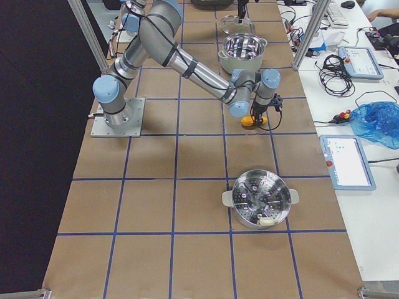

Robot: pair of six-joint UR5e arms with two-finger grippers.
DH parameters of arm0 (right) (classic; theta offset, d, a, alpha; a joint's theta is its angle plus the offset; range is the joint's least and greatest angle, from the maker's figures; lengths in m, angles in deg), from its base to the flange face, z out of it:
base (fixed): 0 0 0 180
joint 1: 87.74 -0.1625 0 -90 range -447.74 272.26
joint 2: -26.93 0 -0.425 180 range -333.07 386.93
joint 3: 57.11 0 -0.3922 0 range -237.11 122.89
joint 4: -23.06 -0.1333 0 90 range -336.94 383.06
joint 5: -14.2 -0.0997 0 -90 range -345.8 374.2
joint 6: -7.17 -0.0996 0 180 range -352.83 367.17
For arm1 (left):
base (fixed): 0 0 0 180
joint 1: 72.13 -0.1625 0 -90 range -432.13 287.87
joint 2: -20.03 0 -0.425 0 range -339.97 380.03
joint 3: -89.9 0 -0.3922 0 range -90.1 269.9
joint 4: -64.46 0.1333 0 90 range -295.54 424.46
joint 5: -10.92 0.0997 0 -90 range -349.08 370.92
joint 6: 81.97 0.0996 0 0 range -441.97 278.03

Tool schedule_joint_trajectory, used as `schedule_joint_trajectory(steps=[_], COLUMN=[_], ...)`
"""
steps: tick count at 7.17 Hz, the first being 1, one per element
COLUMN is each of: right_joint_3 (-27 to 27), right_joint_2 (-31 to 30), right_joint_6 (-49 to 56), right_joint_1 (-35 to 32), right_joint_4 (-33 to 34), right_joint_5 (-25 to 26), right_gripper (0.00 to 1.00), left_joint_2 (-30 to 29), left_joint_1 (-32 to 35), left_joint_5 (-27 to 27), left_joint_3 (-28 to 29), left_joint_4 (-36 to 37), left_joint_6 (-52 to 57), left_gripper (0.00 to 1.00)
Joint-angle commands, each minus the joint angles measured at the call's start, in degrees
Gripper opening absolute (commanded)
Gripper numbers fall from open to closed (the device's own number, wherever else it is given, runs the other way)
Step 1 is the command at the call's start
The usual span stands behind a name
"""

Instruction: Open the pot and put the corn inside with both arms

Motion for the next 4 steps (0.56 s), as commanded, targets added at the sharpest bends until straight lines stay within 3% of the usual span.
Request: schedule_joint_trajectory(steps=[1, 2, 4], right_joint_3=[0.79, 2.19, 9.37], right_joint_2=[-5.40, -7.96, -9.05], right_joint_6=[-1.74, -4.62, -18.03], right_joint_1=[-3.93, -9.18, -22.00], right_joint_4=[-6.04, -7.29, -11.61], right_joint_5=[2.98, 3.62, 3.63], right_gripper=[0.02, 0.02, 0.04], left_joint_2=[-0.19, -0.45, 2.95], left_joint_1=[-0.14, -0.14, 0.21], left_joint_5=[0.87, 0.70, 0.96], left_joint_3=[-1.45, -2.68, -1.73], left_joint_4=[2.37, 2.46, 0.81], left_joint_6=[0.37, 0.37, -0.77], left_gripper=[0.25, 0.99, 1.00])
